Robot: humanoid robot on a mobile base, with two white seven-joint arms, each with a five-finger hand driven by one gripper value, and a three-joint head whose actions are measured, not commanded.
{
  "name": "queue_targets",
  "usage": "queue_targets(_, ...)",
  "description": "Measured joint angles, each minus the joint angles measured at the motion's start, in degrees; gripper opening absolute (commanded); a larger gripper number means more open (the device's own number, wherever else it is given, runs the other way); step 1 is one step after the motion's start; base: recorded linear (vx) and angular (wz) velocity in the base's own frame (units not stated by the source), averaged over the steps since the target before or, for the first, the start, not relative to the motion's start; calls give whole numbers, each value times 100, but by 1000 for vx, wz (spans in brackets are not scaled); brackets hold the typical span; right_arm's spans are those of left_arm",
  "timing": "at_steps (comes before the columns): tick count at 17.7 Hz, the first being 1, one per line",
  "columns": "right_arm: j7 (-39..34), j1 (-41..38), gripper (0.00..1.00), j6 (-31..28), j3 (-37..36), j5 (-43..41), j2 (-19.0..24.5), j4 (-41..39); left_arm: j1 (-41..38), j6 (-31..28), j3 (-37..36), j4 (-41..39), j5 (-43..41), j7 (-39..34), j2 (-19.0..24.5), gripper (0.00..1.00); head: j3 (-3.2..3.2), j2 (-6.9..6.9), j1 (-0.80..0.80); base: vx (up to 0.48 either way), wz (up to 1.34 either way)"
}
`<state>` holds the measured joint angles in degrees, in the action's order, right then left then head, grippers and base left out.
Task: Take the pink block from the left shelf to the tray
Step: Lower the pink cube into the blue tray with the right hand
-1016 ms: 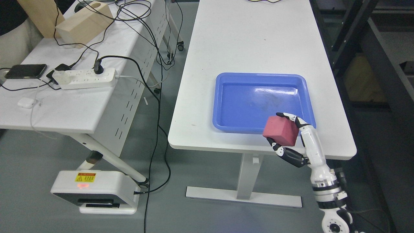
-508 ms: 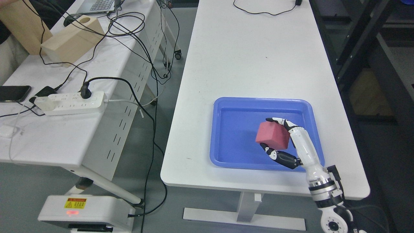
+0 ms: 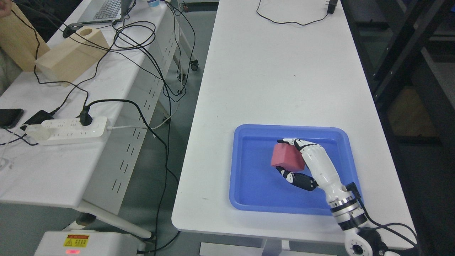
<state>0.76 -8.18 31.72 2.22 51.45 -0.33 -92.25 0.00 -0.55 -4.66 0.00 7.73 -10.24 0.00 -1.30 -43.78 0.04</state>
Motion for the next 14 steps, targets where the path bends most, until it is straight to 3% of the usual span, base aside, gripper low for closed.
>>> queue_targets(14, 81, -49, 71, -325, -118, 243, -230, 30, 0, 0, 0, 0, 0, 0, 0, 100, 0, 0, 0, 53, 0)
